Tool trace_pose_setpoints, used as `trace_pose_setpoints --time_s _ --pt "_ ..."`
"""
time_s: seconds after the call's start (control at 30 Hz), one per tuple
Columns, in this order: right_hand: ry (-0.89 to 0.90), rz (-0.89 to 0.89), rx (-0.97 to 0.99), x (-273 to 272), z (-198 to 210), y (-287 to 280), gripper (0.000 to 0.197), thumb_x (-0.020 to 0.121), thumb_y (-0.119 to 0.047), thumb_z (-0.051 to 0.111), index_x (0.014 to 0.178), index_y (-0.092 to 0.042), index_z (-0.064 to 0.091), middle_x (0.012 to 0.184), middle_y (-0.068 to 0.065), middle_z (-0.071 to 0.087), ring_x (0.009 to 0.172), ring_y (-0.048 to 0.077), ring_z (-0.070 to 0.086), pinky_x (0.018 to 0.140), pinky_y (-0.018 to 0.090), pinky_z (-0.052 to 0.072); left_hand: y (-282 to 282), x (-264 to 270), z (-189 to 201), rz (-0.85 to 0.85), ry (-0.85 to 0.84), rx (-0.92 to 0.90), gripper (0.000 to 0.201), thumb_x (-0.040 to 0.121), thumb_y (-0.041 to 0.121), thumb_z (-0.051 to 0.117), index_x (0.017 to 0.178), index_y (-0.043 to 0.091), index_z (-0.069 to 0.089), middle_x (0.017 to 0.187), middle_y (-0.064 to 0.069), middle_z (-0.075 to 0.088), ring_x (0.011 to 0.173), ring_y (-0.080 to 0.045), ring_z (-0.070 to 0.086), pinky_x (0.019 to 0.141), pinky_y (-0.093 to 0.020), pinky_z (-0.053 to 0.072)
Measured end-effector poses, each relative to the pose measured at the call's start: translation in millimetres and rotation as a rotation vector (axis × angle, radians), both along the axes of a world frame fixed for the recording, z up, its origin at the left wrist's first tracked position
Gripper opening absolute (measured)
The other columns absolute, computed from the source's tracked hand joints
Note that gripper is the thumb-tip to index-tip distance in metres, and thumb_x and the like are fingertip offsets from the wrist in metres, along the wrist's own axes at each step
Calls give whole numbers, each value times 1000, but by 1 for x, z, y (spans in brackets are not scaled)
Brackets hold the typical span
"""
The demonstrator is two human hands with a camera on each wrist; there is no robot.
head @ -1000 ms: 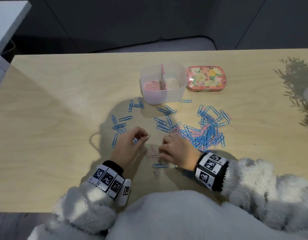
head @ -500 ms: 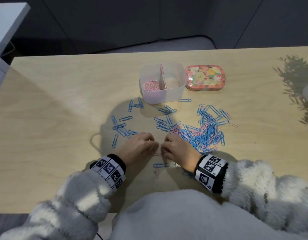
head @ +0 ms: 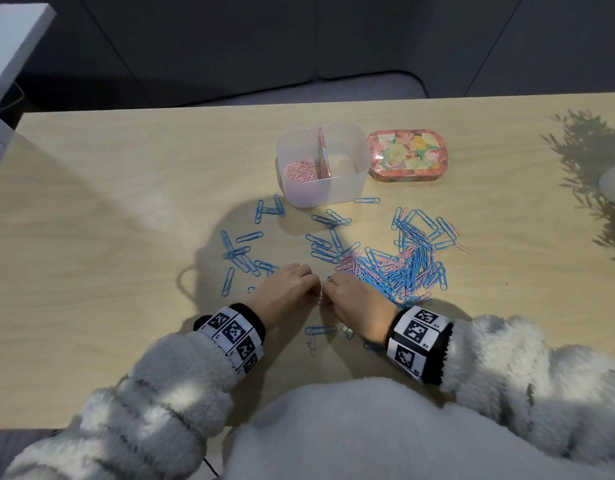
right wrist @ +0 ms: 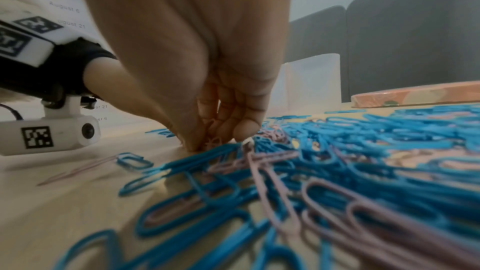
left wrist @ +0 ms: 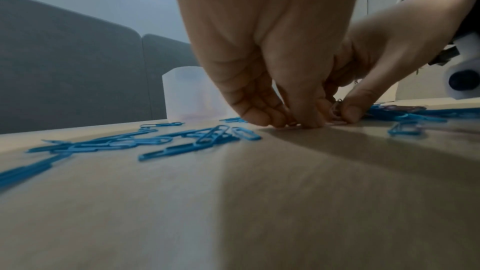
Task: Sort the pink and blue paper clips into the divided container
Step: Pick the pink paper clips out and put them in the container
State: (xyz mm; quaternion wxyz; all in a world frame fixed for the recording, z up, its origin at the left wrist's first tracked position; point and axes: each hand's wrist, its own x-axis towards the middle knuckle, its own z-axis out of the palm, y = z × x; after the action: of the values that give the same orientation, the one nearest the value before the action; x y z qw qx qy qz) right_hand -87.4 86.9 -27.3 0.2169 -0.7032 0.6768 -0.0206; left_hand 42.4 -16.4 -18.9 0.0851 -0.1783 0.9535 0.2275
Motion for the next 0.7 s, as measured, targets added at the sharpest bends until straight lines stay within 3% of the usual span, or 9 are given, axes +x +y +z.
trace_pose_setpoints --time_s 0.1,0.17,0.2,0.27,0.33,0.43,0.53,0.7 --pt "38 26 -4 -3 -9 0 51 31 -4 87 67 -17 52 61 -1 53 56 14 56 45 16 40 2 2 -3 0 -10 -15 25 80 25 41 76 10 60 75 -10 60 68 -28 59 69 -28 33" --pt "18 31 -35 -2 -7 -2 55 30 -4 88 66 -18 50 59 -2 53 54 14 55 45 19 41 4 3 -6 16 28 -20 30 81 26 35 80 7 58 79 -13 60 72 -30 58 68 -29 35" --pt "19 39 -54 -1 -2 -3 49 38 -3 87 69 -17 52 63 0 55 59 16 57 52 19 41 4 4 -6 43 36 -7 29 82 26 36 83 6 58 83 -14 60 77 -30 57 69 -29 34" --pt "-15 45 16 -2 6 -7 19 72 0 66 86 -7 57 87 12 61 85 26 58 74 26 36 1 4 -4 136 3 43 20 85 21 48 93 5 57 94 -14 60 90 -30 54 74 -28 35" --pt "-103 30 108 -6 12 -9 16 85 0 44 96 -2 55 101 18 59 98 30 52 82 34 35 2 3 -2 187 -47 95 16 85 16 55 98 7 58 100 -13 59 98 -28 53 81 -35 40" --pt "-257 -89 114 -17 22 -20 11 81 0 48 87 -3 58 88 16 62 80 23 50 71 32 36 4 2 -4 170 -73 50 15 87 16 53 97 8 61 104 -12 58 102 -27 52 83 -38 42" --pt "-407 -255 -38 -36 46 -53 5 78 -1 59 82 -3 62 76 5 60 73 17 49 67 24 35 10 1 -6 171 -114 -26 19 92 19 46 103 9 58 110 -10 53 107 -26 46 82 -37 41" --pt "-499 -470 -300 -61 91 -127 6 75 -3 69 80 -4 67 61 -6 52 59 9 45 54 11 35 15 1 3 142 -135 -122 24 96 22 36 107 9 53 110 -11 53 105 -27 47 72 -35 37"
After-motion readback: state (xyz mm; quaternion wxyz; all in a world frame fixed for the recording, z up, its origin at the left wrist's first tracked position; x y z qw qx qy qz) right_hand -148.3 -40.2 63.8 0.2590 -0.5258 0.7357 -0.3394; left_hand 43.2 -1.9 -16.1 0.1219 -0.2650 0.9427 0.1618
